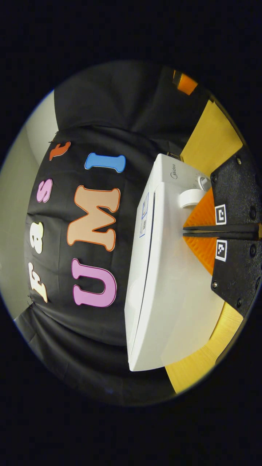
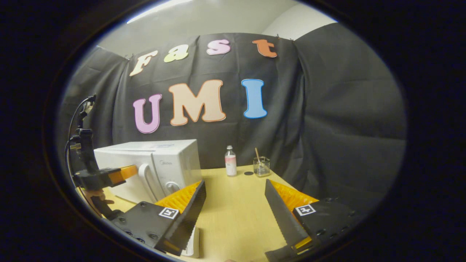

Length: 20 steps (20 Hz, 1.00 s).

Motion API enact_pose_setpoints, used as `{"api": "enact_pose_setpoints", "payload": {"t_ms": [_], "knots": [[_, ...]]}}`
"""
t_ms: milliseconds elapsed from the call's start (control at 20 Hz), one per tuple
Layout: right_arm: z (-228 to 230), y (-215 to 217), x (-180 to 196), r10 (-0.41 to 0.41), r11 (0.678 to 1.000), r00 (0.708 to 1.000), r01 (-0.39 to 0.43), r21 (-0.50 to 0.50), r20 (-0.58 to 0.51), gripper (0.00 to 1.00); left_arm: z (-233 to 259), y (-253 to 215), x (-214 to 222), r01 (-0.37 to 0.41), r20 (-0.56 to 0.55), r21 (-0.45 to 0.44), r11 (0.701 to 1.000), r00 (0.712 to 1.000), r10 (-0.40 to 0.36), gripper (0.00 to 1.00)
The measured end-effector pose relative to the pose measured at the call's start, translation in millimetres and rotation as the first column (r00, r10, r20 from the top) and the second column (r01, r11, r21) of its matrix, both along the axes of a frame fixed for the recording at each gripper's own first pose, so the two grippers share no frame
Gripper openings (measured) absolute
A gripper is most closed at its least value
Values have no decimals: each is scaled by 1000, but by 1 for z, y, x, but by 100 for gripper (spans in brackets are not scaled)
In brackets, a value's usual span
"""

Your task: Open the microwave oven with the left hand, put the food in, and close the microwave oven.

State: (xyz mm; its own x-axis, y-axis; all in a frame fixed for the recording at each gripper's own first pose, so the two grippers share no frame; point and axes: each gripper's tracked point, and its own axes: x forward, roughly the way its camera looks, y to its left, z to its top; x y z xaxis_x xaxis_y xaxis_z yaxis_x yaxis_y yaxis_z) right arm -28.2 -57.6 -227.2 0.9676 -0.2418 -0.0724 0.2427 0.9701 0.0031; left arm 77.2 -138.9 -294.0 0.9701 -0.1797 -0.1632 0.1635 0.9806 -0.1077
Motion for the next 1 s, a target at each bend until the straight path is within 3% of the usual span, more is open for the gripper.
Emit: {"api": "enact_pose_setpoints", "payload": {"t_ms": [100,150,250,350,550,700,750,1000], "knots": [[0,2,1,4,1000,1000,-4,0,-2,92,2,-1,8,2,15,-8,1000,1000,-2,1],[1,5,2,11,1000,1000,-11,0,-7,92,-5,-8,6,34,-39,-27,999,999,-35,1],[3,8,2,16,1000,1000,-16,-13,-10,92,0,-19,6,82,-8,-59,995,997,-82,1],[9,10,2,20,999,1000,-21,-29,-9,92,-1,-17,5,87,-10,-39,995,996,-87,1],[17,19,2,40,998,999,-40,-45,-5,92,6,2,-2,23,-22,56,998,1000,-22,1],[17,29,0,64,997,998,-64,-39,-10,92,32,19,-23,-2,21,46,999,1000,1,5],[17,32,1,73,997,997,-74,-35,-14,99,45,27,-31,-13,44,41,999,999,11,5],[32,58,-3,128,991,992,-129,-43,-12,99,101,67,-73,-85,124,43,995,989,80,8]]}}
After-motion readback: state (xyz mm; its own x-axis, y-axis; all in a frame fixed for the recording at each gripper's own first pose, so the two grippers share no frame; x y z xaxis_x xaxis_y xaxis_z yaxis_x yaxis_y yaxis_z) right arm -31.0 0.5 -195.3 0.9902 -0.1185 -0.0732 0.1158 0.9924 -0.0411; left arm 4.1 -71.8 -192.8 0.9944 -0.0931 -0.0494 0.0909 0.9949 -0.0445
